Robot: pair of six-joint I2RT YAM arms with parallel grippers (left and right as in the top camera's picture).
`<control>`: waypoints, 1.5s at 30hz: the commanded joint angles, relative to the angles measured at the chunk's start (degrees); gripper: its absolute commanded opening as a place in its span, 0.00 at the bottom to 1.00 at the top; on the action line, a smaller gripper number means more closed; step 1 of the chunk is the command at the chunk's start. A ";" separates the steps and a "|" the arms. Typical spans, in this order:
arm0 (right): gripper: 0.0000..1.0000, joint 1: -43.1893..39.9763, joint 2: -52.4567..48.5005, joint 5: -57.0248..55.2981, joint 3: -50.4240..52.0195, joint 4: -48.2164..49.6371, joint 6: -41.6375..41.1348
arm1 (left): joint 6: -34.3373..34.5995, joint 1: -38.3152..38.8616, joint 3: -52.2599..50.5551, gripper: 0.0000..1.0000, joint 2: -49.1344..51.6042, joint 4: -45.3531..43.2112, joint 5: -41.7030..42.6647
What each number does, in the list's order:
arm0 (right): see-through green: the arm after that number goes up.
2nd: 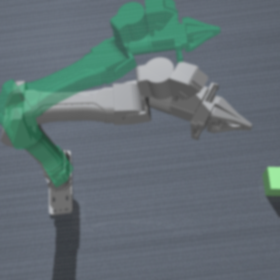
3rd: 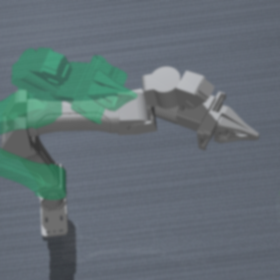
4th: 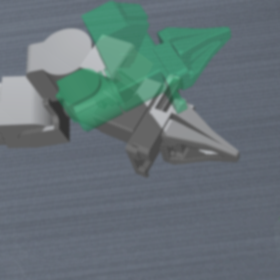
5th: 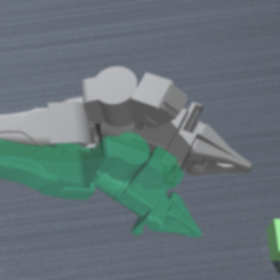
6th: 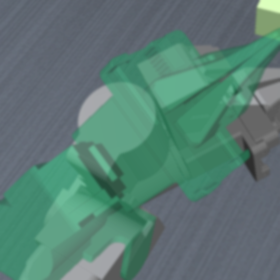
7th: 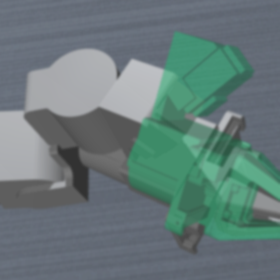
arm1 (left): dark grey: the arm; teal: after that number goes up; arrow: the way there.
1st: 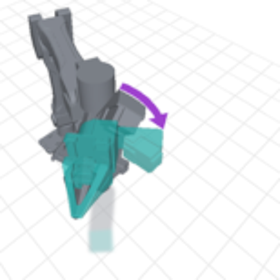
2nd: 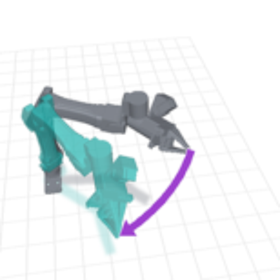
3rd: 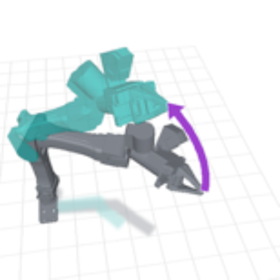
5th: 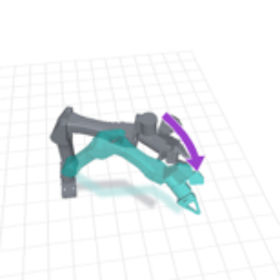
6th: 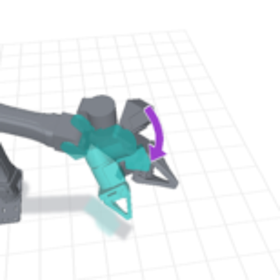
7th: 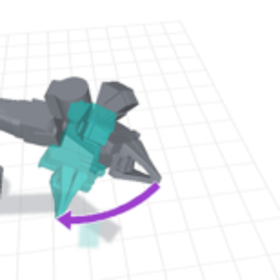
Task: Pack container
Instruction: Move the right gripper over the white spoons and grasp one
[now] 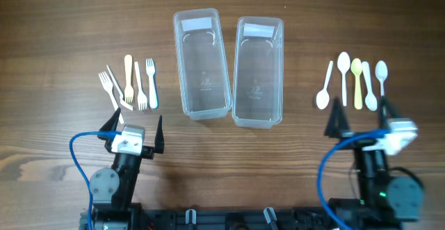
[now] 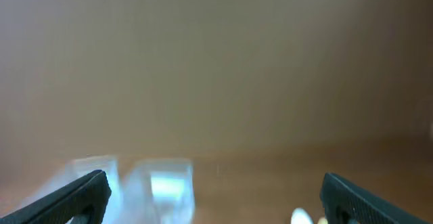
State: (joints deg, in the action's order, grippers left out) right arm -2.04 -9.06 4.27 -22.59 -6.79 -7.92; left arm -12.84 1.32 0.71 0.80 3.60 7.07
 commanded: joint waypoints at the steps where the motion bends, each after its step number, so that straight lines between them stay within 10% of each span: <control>1: 1.00 0.31 -12.90 -3.43 -17.31 -8.98 -1.03 | -0.87 -0.37 -0.37 1.00 -0.31 0.07 -0.31; 10: 1.00 0.31 -55.04 -3.41 -54.58 -45.48 8.15 | -0.85 -0.37 -0.37 1.00 -0.31 0.07 -0.33; 21: 0.99 0.28 -76.46 -0.42 -56.06 -47.19 1.62 | -0.87 -0.37 -0.37 1.00 -0.31 0.07 -0.33; 24: 0.51 0.24 -81.61 -1.92 -56.04 -46.82 -2.80 | -0.87 -0.37 -0.37 1.00 -0.31 0.07 -0.31; 27: 0.42 0.24 -85.68 -3.19 -56.04 -46.77 -7.91 | -0.87 -0.37 -0.37 1.00 -0.31 0.07 -0.31; 45: 0.39 0.09 -100.48 -9.46 -55.56 -44.70 -7.76 | -0.87 -0.37 -0.37 1.00 -0.31 0.07 -0.33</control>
State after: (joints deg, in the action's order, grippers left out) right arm -2.04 -108.77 -2.00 -77.41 -51.70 -16.88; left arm -12.86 1.32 0.69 0.80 3.60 7.07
